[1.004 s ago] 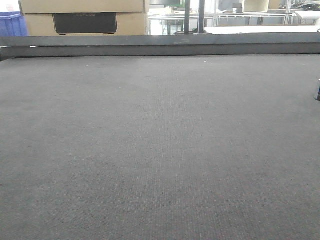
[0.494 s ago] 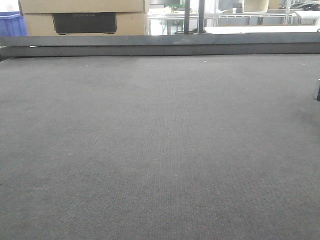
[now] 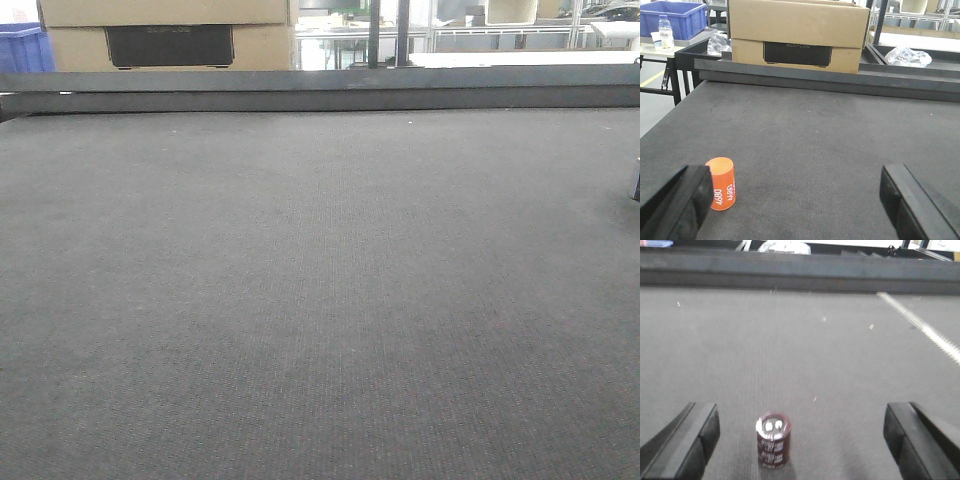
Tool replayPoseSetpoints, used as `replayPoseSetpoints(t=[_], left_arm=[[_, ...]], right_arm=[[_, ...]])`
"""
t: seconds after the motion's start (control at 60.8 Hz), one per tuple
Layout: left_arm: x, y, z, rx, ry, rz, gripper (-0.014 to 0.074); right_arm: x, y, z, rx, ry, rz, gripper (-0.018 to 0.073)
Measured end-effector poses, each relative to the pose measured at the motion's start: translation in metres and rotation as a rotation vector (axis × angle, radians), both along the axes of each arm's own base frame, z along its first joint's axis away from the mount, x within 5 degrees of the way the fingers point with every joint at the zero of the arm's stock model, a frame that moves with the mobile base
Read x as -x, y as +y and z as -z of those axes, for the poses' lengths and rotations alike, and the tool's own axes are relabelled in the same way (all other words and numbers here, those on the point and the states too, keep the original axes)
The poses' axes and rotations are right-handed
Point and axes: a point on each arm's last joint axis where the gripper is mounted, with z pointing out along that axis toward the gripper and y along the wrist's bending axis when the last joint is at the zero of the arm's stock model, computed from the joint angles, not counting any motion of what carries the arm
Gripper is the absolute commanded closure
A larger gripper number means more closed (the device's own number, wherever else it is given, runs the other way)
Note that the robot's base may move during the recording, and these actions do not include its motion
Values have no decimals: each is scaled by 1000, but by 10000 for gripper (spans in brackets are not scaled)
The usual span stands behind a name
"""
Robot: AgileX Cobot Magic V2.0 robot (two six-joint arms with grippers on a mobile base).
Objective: Place cylindrical capacitor in blue bin on shelf
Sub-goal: 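Close the right gripper on the capacitor and lift it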
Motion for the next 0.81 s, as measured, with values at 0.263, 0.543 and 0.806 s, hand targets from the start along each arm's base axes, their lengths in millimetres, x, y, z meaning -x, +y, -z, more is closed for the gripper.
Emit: replayPoseSetpoints(t=[0.263,0.543,0.806], left_arm=[[0,0,0,1,-5,0,16],[0,0,0,1,-5,0,16],[0,0,0,1,-5,1,16]], right_arm=[[-39,-3,38,7,41,1,-10],[-73,-6,54,7,42,-1,-10],[-85,-7,74,0,93,-3,15]])
